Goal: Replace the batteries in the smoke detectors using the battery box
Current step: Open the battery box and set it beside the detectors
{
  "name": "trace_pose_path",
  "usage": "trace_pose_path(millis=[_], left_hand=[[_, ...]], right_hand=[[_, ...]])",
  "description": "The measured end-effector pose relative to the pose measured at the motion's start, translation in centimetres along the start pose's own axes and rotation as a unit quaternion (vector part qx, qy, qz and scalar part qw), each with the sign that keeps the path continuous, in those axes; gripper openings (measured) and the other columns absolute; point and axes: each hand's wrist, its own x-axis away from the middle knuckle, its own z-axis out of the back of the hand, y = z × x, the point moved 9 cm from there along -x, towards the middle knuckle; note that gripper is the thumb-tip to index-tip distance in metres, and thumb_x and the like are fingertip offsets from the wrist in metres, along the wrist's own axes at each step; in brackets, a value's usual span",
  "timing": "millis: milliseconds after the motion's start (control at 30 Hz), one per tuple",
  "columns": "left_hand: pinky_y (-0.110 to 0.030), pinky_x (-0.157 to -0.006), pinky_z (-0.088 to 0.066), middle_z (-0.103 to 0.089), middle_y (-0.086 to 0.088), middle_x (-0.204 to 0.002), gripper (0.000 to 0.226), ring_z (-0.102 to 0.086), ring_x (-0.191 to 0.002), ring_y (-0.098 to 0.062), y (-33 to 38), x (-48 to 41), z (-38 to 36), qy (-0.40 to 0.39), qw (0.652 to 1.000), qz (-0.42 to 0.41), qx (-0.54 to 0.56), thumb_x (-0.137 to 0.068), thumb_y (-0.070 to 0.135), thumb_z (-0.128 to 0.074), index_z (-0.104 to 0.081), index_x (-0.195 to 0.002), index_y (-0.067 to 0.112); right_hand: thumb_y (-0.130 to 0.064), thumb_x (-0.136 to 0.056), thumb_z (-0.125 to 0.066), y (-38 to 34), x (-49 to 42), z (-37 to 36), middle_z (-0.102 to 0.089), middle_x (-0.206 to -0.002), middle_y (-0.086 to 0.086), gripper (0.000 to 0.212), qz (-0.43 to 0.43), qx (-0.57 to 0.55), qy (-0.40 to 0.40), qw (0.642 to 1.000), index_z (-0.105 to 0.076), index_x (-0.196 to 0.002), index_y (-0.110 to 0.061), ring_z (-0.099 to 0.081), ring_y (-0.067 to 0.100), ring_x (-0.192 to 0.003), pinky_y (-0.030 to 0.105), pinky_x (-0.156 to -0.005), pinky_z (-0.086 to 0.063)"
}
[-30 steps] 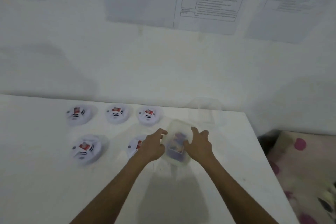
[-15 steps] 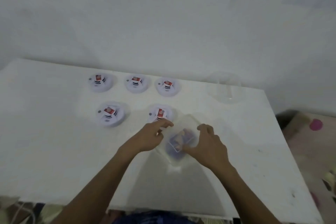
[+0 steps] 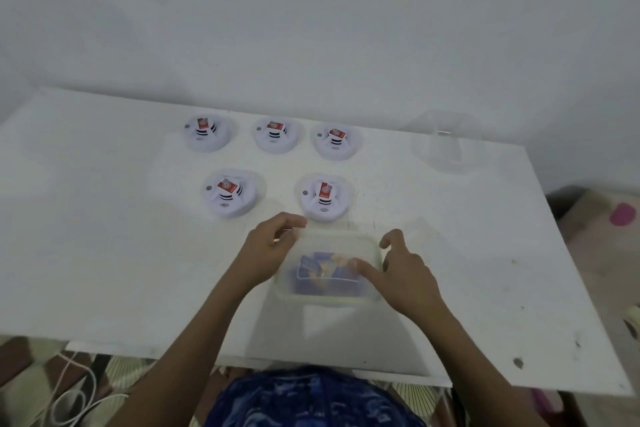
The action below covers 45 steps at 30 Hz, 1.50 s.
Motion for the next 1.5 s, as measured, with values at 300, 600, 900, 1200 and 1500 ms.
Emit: trace_pose_path(millis=[300,600,900,1200,1500], left_hand=[[-0.027,-0.062,-0.055,-0.068,0.0,-0.095,0.031,-0.067,-0.085,-0.017,-3.5,3.2,0.2,0.013,0.976,0.186,0.112,-0.089,0.049,-0.055,-0.063,-0.099,0.021],[-0.034,-0.073,-0.06,-0.073,-0.004,-0.094,0.029,-0.071,-0.083,-0.019,-3.6,2.9,-0.2,-0.039,0.969,0.185,0.162,-0.087,0.042,-0.058,-0.062,-0.103,0.019],[-0.041,-0.074,-0.059,-0.073,0.006,-0.09,0.03,-0.071,-0.077,-0.014,-3.2,2.6,0.3,0.005,0.985,0.135,0.109,-0.084,0.047,-0.057,-0.063,-0.099,0.022],[-0.041,-0.064,-0.061,-0.073,0.007,-0.089,0.032,-0.071,-0.076,-0.014,-3.1,2.7,0.2,-0.016,0.98,0.156,0.122,-0.083,0.049,-0.056,-0.06,-0.102,0.023],[-0.038,-0.055,-0.058,-0.068,-0.008,-0.093,0.037,-0.068,-0.078,-0.033,-2.8,3.2,0.1,-0.069,0.968,0.211,0.114,-0.088,0.051,-0.052,-0.062,-0.099,0.017]], right_hand=[[-0.056,-0.077,-0.068,2.2,-0.6,-2.4,-0.066,-0.09,0.005,0.048,-0.029,-0.253,-0.071,0.964,-0.056,-0.096,-0.014,-0.066,0.019,-0.076,0.022,-0.055,-0.051],[-0.052,-0.083,-0.064,3.0,-1.1,-3.7,-0.068,-0.1,0.016,0.045,-0.014,-0.361,-0.176,0.916,-0.066,-0.103,-0.011,-0.063,0.03,-0.078,0.033,-0.069,-0.051],[-0.047,-0.088,-0.061,1.9,-1.4,-4.5,-0.063,-0.102,0.026,0.033,0.022,-0.407,-0.222,0.886,-0.068,-0.111,-0.024,-0.053,0.032,-0.076,0.042,-0.067,-0.039],[-0.04,-0.083,-0.069,3.2,-1.8,-3.9,-0.072,-0.086,0.012,0.027,-0.005,-0.383,-0.142,0.913,-0.071,-0.096,-0.016,-0.066,0.023,-0.068,0.034,-0.06,-0.055],[-0.032,-0.081,-0.074,-0.2,-2.5,-0.5,-0.041,-0.135,-0.016,0.077,0.133,-0.203,-0.095,0.966,-0.028,-0.142,-0.04,-0.048,0.013,-0.113,0.026,-0.088,-0.044]])
